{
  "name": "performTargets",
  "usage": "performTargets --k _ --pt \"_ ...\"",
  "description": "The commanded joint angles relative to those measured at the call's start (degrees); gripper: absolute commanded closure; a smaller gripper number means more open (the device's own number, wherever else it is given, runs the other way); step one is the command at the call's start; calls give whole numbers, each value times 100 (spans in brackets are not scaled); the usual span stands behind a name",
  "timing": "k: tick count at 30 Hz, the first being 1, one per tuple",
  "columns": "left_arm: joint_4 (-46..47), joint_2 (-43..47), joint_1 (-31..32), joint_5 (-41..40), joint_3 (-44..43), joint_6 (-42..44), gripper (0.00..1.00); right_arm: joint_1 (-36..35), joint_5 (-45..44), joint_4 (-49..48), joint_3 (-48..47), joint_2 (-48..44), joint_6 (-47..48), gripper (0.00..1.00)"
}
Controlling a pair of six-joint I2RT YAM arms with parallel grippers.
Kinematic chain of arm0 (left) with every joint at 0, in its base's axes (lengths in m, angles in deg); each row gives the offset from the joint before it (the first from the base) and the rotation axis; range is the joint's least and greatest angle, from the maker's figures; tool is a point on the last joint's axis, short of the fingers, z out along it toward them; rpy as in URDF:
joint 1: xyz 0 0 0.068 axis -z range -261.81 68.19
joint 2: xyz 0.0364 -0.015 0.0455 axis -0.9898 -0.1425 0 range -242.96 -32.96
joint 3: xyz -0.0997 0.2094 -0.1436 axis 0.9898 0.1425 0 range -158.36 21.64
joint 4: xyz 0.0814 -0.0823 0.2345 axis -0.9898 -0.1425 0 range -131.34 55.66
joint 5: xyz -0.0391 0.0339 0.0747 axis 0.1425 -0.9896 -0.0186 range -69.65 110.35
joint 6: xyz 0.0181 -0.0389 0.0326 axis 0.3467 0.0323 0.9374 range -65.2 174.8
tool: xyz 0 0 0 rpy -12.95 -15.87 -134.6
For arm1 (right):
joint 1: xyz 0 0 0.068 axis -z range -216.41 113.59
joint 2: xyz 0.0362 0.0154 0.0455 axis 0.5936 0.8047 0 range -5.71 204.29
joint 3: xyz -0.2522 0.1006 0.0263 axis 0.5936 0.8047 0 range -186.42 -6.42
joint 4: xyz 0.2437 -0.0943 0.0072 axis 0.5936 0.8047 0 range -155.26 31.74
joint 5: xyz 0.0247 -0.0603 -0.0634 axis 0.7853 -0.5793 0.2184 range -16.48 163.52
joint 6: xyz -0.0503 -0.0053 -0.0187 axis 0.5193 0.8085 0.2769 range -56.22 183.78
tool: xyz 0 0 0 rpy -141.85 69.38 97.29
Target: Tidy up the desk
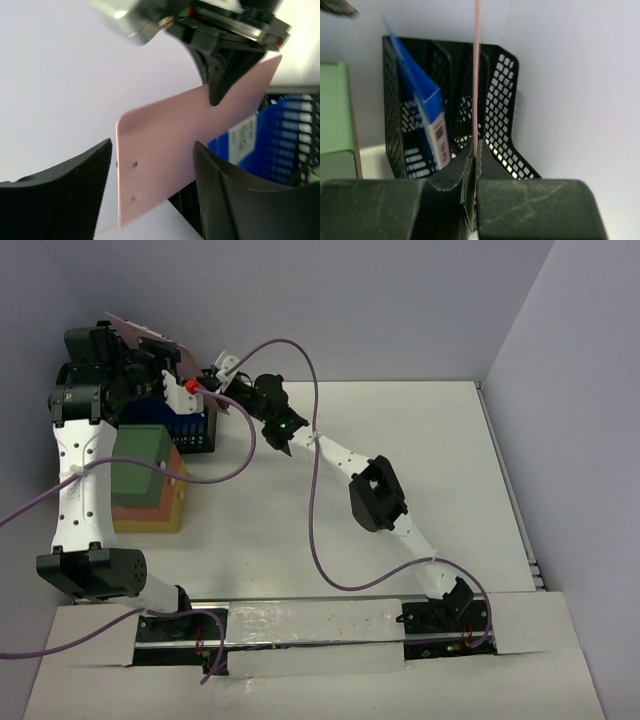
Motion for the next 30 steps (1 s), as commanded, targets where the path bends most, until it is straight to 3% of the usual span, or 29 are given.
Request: performTargets --k 1,6,8,9,11,15,19,22,27,30 --pt "1052 198 8 375 38 -1143 23 102 -337 -782 1 -132 -406 100" --pt "2958 212 8 75 125 -4348 1 203 -825 -1042 174 -194 -859 100" --pt "3520 129 -22 -472 36 -5794 1 257 -963 -1087 201 -234 -934 100" --pt "3720 119 -27 -530 -25 -5924 2 262 -1007 -1090 203 -245 -963 100" --pt "3960 -19 -196 -1053 -248 -7032 8 287 -1130 -1131 248 -307 -1013 100" --pt "3492 -643 -657 -2005 -1098 -8839 23 389 -1154 -1247 500 -518 -1195 100" --pt "2870 -1233 -1179 -2413 -1894 -9558 35 527 -1084 -1444 919 -724 -1398 100" --pt "2517 -1796 -1281 -3604 -2306 -9294 40 561 -1033 -1621 1257 -926 -1340 100" --pt "2098 -2707 -1519 -4342 -2897 -8934 32 565 -811 -1853 1557 -1102 -1374 100" --pt "1752 -3065 -1660 -4190 -3195 -8901 28 561 -649 -1876 1718 -1199 -1399 100"
